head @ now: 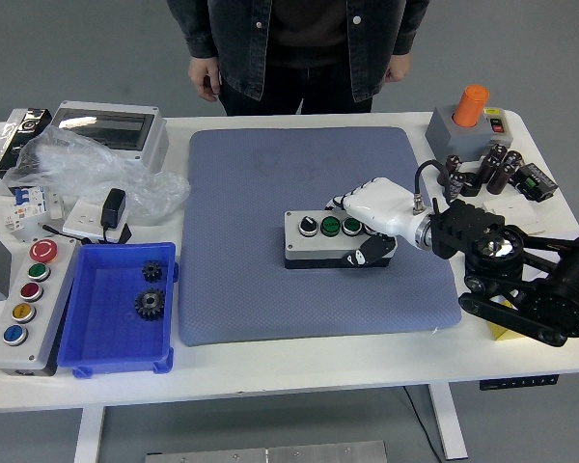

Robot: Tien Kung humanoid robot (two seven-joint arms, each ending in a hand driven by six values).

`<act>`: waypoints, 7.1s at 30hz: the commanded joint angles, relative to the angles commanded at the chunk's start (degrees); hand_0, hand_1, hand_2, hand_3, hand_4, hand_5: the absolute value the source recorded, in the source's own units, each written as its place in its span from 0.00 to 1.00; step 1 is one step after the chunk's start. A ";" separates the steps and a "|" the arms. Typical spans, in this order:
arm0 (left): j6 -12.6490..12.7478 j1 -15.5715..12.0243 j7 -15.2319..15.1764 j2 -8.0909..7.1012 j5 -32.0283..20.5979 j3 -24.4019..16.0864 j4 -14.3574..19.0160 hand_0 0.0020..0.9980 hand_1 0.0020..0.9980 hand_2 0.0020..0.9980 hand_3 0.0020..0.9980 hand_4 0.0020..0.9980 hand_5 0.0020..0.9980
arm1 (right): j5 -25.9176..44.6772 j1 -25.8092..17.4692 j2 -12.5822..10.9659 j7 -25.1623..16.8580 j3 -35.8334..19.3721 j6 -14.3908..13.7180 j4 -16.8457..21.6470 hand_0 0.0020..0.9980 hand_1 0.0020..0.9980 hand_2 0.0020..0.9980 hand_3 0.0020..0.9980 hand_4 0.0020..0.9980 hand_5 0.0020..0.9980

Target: Pick up the button,place it on the desk,press the button,press the button

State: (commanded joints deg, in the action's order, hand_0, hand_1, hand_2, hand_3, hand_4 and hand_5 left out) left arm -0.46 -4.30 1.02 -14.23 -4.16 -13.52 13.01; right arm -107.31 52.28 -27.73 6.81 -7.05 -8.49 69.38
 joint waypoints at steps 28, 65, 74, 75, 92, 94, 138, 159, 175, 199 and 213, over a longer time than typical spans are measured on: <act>0.08 0.13 -0.19 -0.19 -0.12 0.32 0.01 0.71 0.76 0.70 0.75 0.79 0.47 | 0.22 0.16 0.40 -0.09 -0.36 2.05 -0.71 0.73 0.71 0.73 0.70 0.84 0.20; -0.05 0.27 -0.38 -0.11 -0.48 1.31 -0.03 0.71 0.76 0.69 0.73 0.78 0.47 | 0.60 0.74 0.41 -0.50 -1.31 3.84 -0.60 0.78 0.75 0.81 0.88 1.00 0.55; -0.14 0.29 -0.46 -0.03 -0.66 1.79 -0.01 0.71 0.76 0.69 0.72 0.77 0.47 | 0.59 0.92 -0.10 -0.42 -2.30 3.86 0.26 0.77 0.75 0.81 0.89 1.00 0.56; -0.15 0.29 -0.46 -0.03 -0.72 1.85 -0.02 0.71 0.76 0.69 0.72 0.77 0.47 | 0.65 0.98 -0.21 -0.41 -2.59 3.89 0.45 0.77 0.75 0.81 0.89 1.00 0.56; -0.16 0.05 -0.76 0.21 -1.14 2.29 -0.11 0.71 0.76 0.69 0.71 0.75 0.46 | -0.13 -7.49 -8.67 3.70 -20.81 4.74 14.38 0.77 0.75 0.82 0.90 1.00 0.57; -0.15 0.00 -0.78 0.23 -1.15 2.32 -0.13 0.71 0.76 0.69 0.71 0.75 0.46 | -0.48 -9.68 -9.90 4.37 -23.91 5.18 16.74 0.77 0.75 0.82 0.90 1.00 0.57; 0.11 -0.06 -1.17 0.08 -1.34 2.43 -0.17 0.71 0.76 0.69 0.71 0.75 0.47 | 3.85 -15.75 -15.30 19.94 -23.31 15.95 32.55 0.31 0.38 0.30 0.88 0.58 0.19; 0.18 0.25 -1.34 -0.07 -1.15 2.19 -0.13 0.71 0.76 0.69 0.71 0.75 0.48 | 4.67 -13.74 -12.46 18.77 -19.51 14.88 25.24 0.36 0.39 0.27 0.87 0.50 0.01; 0.37 0.34 -1.56 -0.09 -1.07 1.97 -0.13 0.71 0.76 0.69 0.71 0.75 0.48 | 4.74 -13.97 -13.17 18.51 -18.69 14.84 25.81 0.37 0.40 0.27 0.86 0.48 0.00; 0.38 0.19 -1.90 0.01 -0.94 1.99 -0.11 0.71 0.76 0.69 0.71 0.75 0.50 | 5.13 -14.41 -13.67 17.71 -19.03 14.30 26.54 0.36 0.41 0.26 0.82 0.48 0.00; 0.39 0.15 -2.06 -0.04 -0.63 1.84 -0.06 0.71 0.76 0.69 0.70 0.75 0.50 | 6.11 -14.18 -13.41 17.20 -18.95 14.04 25.52 0.35 0.41 0.26 0.80 0.48 0.00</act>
State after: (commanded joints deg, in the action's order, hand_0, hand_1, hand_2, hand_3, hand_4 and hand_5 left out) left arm -0.07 -4.15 -1.03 -14.27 -4.79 -11.68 12.94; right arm -101.20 38.10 -41.14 24.01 -26.00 5.55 94.90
